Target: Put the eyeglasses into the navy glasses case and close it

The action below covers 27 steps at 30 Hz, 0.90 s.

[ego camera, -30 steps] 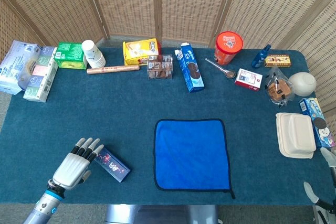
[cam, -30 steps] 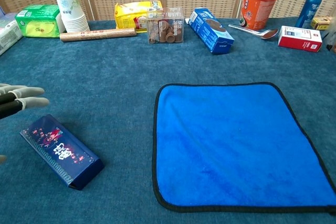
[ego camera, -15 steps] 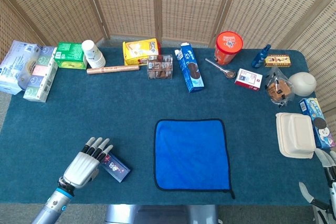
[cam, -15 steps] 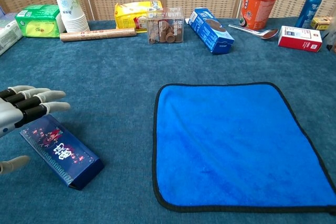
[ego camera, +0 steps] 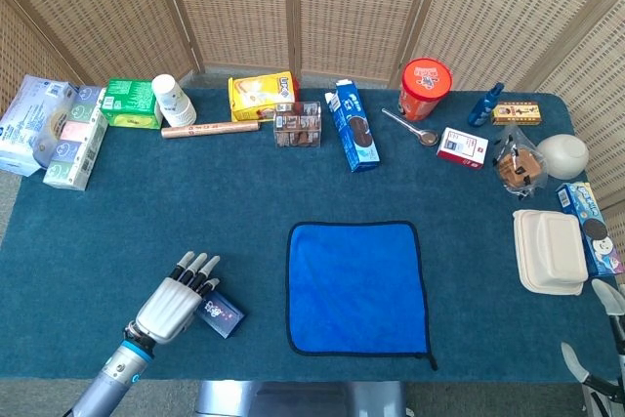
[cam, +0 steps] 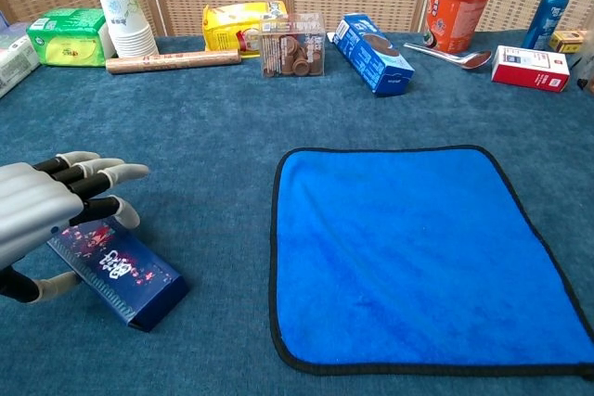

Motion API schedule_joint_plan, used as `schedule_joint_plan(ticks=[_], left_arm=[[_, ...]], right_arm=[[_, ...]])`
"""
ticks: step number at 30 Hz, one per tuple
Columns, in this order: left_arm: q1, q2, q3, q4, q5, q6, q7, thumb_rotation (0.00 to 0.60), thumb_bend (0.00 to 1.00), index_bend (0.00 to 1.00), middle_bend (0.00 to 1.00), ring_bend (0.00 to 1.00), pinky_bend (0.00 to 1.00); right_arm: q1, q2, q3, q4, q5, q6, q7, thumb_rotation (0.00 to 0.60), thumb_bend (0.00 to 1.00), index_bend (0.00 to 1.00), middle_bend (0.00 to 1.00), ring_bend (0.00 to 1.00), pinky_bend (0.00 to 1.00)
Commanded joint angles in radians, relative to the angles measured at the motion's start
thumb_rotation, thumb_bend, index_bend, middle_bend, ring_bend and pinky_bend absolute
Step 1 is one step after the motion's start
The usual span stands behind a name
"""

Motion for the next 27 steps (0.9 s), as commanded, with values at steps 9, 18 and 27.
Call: schedule_joint_plan(ticks=[9,18,27], left_arm=[[-0.034,-0.026,-0.019,0.006,-0.026,-0.028,0.048,0.6,0.28,0.46,0.0,0.0,0.04],[-0.047,-0.041,-0.048,0.015,-0.066,-0.014,0.021,0.6,0.28,0.52,0.0,0.0,0.04],[-0.069,-0.017,-0.112,-0.005,-0.132,0.001,-0.008,0.599,0.27,0.51,0.0,0.0,0.04]], right_arm=[[-0.018,-0.004,0.003,0.023,0.013,0.022,0.056,0.221,0.35,0.0,0.12,0.0,0.13],[-0.021,-0.009,0.01,0.034,0.016,0.027,0.078,0.217,0.35,0.0,0.12,0.0,0.13],[-0.024,-0.015,0.013,0.048,0.023,0.025,0.093,0.211,0.35,0.0,0.12,0.0,0.13]])
